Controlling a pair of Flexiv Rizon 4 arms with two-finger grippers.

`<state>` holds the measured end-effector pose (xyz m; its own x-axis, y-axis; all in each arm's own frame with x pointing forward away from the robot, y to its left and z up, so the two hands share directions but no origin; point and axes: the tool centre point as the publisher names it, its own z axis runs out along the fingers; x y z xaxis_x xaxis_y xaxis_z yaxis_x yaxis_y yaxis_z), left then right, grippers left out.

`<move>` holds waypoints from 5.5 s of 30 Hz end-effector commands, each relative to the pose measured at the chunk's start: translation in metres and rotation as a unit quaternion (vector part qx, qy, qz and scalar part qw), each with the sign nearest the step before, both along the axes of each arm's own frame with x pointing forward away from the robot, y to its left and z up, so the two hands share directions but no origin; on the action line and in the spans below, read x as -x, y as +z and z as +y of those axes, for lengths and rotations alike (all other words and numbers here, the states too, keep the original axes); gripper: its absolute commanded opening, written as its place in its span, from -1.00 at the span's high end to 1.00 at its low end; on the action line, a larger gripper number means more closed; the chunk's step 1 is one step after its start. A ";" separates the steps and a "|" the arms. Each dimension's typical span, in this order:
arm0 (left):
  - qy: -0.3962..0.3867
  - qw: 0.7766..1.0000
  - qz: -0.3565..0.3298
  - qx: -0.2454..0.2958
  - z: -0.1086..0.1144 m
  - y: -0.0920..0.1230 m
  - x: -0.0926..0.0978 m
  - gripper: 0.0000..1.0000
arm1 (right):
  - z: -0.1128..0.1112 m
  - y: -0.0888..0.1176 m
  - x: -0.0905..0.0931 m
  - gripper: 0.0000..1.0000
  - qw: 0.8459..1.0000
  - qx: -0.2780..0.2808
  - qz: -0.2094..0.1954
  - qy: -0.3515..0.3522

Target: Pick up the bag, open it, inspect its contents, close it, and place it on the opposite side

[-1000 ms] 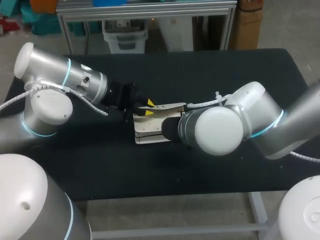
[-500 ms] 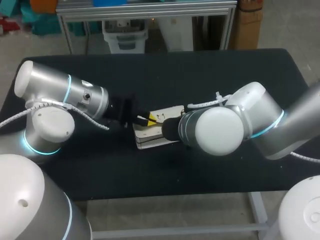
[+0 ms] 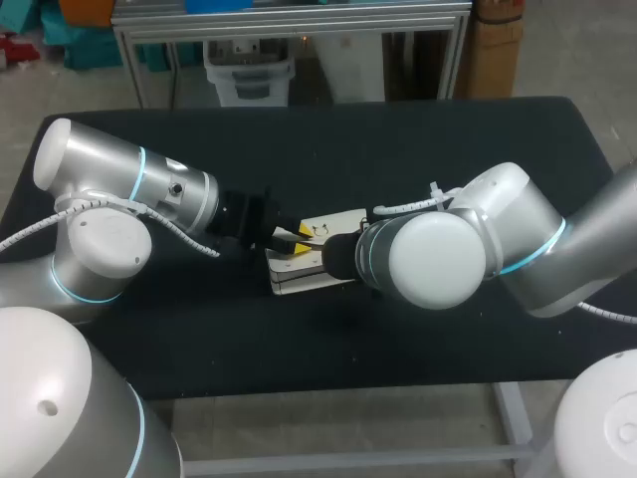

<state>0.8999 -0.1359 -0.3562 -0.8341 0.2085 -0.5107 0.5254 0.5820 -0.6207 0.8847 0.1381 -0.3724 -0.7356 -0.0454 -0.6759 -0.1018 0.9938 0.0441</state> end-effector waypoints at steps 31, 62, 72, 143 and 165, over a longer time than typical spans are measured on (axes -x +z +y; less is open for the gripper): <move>-0.012 0.997 0.056 0.044 0.010 -0.012 -0.021 0.81 | -0.003 -0.003 0.001 1.00 0.982 -0.024 -0.185 -0.004; 0.007 0.981 0.130 0.146 0.034 0.036 -0.040 -0.24 | -0.003 -0.003 0.001 1.00 0.982 -0.024 -0.185 -0.004; 0.043 0.974 0.168 0.146 0.048 0.044 -0.044 -0.62 | 0.000 0.000 -0.002 0.85 0.982 -0.023 -0.190 0.001; 0.562 0.721 0.378 0.144 0.057 0.084 -0.045 -1.00 | -0.057 0.104 -0.017 -1.00 0.932 -0.176 0.077 -0.309; 0.592 0.703 0.385 0.077 0.055 0.075 -0.050 -1.00 | -0.079 0.098 -0.048 -1.00 0.904 -0.101 0.151 -0.387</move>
<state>0.9451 -0.0762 -0.2829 -0.4535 -0.8382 0.3030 -0.7862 0.2161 -0.5789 0.9249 0.0594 -0.2791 -0.6305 0.6637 -0.4024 0.6147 0.7436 0.2632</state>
